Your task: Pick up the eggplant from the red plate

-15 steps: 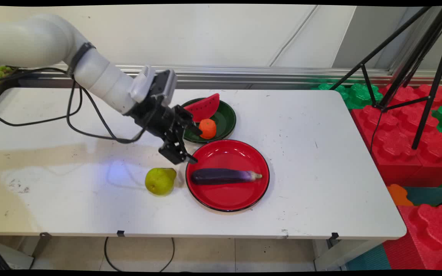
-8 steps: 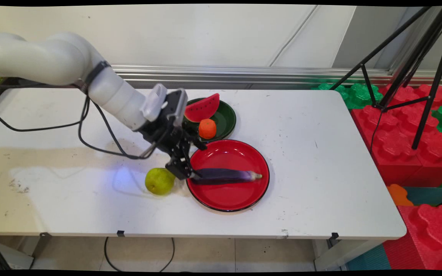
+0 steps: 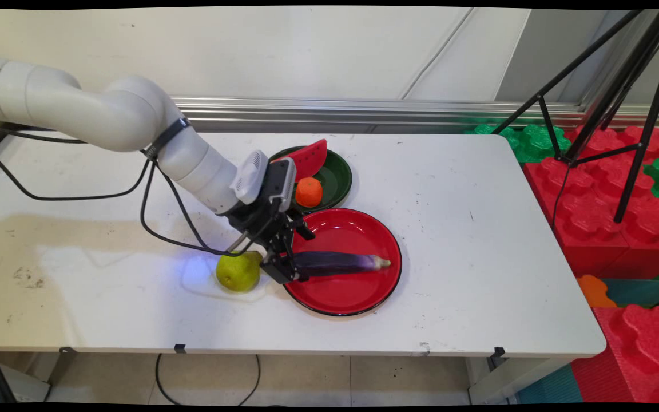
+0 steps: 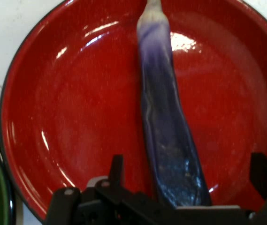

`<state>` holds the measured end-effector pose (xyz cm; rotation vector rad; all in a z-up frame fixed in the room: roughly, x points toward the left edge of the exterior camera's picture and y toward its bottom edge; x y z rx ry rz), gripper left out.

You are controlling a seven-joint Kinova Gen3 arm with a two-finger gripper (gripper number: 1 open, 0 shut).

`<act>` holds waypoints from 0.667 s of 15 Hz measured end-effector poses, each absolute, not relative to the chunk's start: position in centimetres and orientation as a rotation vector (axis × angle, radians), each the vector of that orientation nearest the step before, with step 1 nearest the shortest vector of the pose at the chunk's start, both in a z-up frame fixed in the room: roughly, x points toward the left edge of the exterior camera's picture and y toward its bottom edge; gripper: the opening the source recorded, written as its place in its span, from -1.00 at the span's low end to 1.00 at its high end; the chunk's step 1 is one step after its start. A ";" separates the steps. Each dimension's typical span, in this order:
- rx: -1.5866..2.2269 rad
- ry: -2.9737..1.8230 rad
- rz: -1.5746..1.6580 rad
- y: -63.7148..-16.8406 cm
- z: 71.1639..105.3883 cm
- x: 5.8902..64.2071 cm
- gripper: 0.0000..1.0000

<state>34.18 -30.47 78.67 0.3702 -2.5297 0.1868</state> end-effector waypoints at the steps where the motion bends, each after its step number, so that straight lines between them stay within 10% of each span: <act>1: 0.372 -2.532 0.186 -30.5 78.5 34.1 1.00; 7: 0.388 -2.543 0.183 -30.8 77.1 33.2 1.00; 8: 0.389 -2.542 0.184 -30.9 77.0 33.1 -1.00; 10: 0.392 -2.540 0.187 -31.0 76.9 33.0 -1.00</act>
